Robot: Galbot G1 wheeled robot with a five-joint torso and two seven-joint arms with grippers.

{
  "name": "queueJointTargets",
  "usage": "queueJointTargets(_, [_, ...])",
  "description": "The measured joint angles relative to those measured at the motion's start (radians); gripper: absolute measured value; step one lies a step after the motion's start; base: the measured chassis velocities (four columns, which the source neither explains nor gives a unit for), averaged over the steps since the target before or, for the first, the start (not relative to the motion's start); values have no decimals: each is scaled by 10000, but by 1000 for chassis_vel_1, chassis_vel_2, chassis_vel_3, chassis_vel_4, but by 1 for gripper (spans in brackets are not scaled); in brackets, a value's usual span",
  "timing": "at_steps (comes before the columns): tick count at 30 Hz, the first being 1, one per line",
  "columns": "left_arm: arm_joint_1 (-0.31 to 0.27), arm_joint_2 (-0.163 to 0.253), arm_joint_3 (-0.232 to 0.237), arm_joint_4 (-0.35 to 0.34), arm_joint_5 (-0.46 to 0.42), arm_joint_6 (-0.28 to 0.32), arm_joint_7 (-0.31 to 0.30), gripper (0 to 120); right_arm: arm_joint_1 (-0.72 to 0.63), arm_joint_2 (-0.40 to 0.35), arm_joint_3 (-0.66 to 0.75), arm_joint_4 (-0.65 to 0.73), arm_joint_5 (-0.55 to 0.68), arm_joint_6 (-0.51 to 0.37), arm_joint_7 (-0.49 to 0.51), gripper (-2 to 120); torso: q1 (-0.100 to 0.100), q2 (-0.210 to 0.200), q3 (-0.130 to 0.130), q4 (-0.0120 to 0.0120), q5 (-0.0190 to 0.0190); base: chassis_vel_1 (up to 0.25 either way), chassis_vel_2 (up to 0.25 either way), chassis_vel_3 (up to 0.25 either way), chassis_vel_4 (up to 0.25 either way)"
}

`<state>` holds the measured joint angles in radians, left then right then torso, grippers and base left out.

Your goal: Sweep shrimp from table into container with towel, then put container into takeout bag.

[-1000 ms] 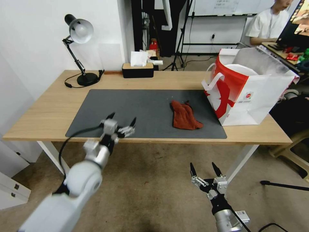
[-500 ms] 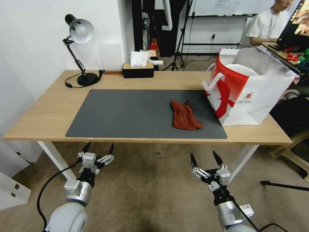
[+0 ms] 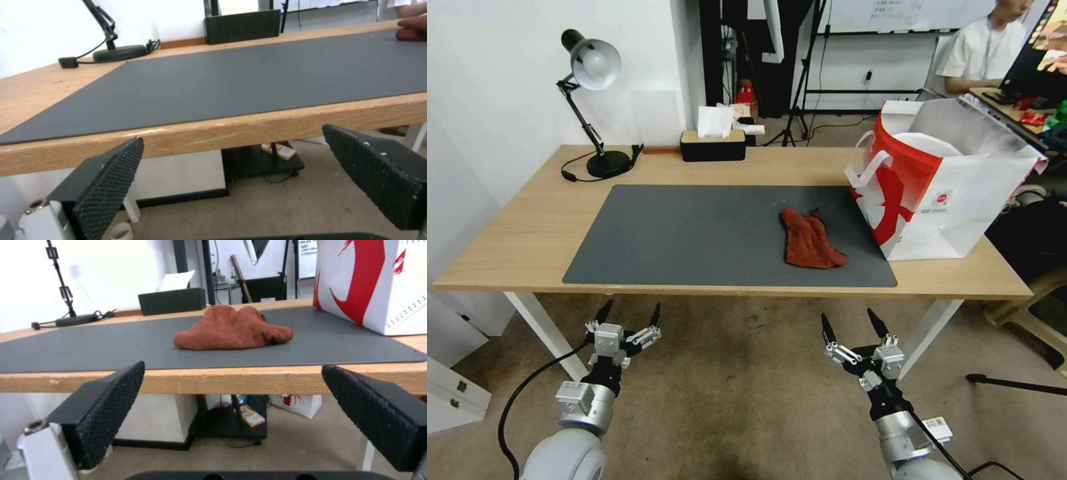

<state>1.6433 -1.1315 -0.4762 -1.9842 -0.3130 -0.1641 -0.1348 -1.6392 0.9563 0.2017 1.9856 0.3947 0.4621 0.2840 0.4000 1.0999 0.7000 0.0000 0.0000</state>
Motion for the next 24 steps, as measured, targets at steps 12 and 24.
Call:
queueJointTargets(12, [-34, 6, 23, -6, -18, 24, 3, 100, -3, 0, -3, 0, 11, -29, 10, 100, 0, 0, 0, 0, 0, 0, 0, 0, 0])
queueJointTargets(24, [-45, 12, 31, -6, -26, 33, 1, 100, -4, 3, -3, 0, 17, -33, 14, 100, 0, 0, 0, 0, 0, 0, 0, 0, 0])
